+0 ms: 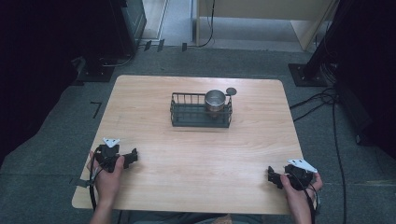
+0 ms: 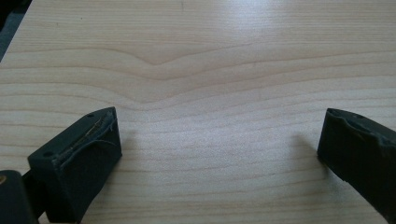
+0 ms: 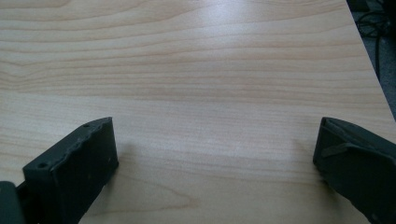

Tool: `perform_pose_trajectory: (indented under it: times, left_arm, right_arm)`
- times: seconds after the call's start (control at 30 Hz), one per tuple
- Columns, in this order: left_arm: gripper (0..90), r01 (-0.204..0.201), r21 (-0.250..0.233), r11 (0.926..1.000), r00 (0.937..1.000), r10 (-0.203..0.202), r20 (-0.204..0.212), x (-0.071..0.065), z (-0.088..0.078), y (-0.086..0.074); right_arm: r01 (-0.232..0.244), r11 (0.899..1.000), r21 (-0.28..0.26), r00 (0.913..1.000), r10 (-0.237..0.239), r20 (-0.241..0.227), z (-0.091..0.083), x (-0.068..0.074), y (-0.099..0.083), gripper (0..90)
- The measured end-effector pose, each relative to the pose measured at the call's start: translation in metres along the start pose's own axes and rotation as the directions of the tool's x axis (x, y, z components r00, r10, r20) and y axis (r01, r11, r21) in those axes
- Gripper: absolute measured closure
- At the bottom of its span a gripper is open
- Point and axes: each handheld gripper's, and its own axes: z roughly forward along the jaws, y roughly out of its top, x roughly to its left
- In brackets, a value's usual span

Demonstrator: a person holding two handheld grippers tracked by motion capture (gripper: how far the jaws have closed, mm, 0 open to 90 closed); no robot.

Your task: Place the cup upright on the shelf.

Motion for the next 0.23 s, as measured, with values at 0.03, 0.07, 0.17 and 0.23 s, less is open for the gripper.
perform_pose_trajectory:
  times: [0.03,0.07,0.17,0.23]
  left_arm:
    - [0.0,0.000,0.000,1.0000,1.0000,0.000,0.000,0.0000,0.0000,0.0000]
    - [0.0,0.000,0.000,1.0000,1.0000,0.000,0.000,0.0000,0.0000,0.0000]
    - [0.0,0.000,0.000,1.0000,1.0000,0.000,0.000,0.0000,0.0000,0.0000]
    - [0.0,0.000,0.000,1.0000,1.0000,0.000,0.000,0.0000,0.0000,0.0000]
  right_arm:
    - [0.004,1.000,0.000,1.0000,-0.004,-0.003,-0.0006,0.0000,-0.0006,0.0]
    - [0.006,1.000,-0.001,1.0000,-0.006,-0.006,-0.0009,-0.0001,-0.0011,0.0]
    - [0.008,1.000,-0.001,0.9999,-0.008,-0.007,-0.0012,-0.0003,-0.0013,0.0]
    - [0.008,1.000,0.000,0.9999,-0.008,-0.007,-0.0012,-0.0003,-0.0013,0.0]
